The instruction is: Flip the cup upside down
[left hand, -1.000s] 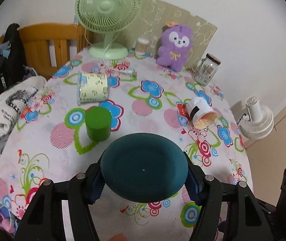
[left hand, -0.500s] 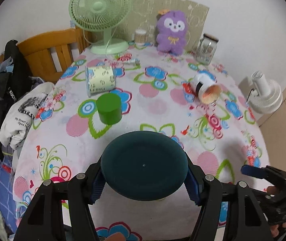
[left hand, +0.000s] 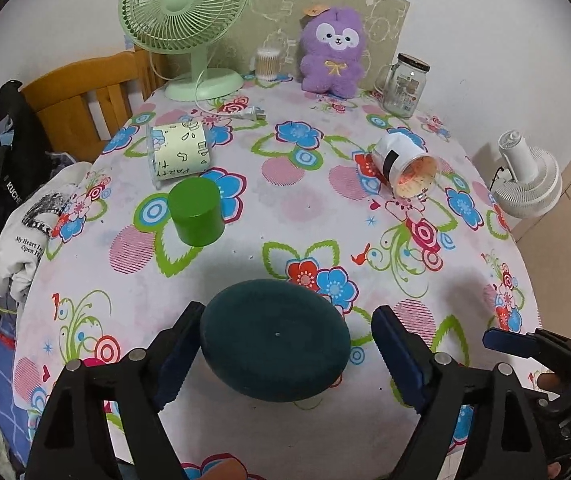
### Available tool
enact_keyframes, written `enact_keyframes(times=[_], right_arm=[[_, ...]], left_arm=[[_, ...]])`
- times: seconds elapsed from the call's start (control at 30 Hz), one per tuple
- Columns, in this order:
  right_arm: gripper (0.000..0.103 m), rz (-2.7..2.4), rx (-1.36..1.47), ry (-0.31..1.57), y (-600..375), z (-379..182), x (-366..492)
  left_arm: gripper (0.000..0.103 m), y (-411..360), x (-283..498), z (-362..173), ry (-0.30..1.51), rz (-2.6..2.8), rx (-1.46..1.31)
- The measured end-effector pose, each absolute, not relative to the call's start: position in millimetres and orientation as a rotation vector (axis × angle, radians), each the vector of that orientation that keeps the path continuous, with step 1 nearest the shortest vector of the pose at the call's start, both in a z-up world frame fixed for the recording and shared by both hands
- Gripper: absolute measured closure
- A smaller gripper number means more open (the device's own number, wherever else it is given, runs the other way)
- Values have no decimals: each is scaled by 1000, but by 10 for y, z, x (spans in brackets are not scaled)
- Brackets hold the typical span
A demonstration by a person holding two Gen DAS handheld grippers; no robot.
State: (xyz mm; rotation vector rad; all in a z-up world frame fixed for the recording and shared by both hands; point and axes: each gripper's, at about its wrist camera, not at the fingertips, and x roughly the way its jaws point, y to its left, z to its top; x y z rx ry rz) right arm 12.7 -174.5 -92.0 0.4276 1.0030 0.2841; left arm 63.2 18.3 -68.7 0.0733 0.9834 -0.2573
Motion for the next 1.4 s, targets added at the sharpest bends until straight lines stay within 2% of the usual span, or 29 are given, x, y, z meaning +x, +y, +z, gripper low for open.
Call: enact_keyframes(times=[0.53, 1.4], right_arm=[[15, 301, 392, 989, -1551, -795, 190], [13, 329, 305, 926, -1181, -414, 243]], left_arm=[[9, 353, 548, -518, 945, -251, 26], [9, 613, 372, -133, 842, -237, -8]])
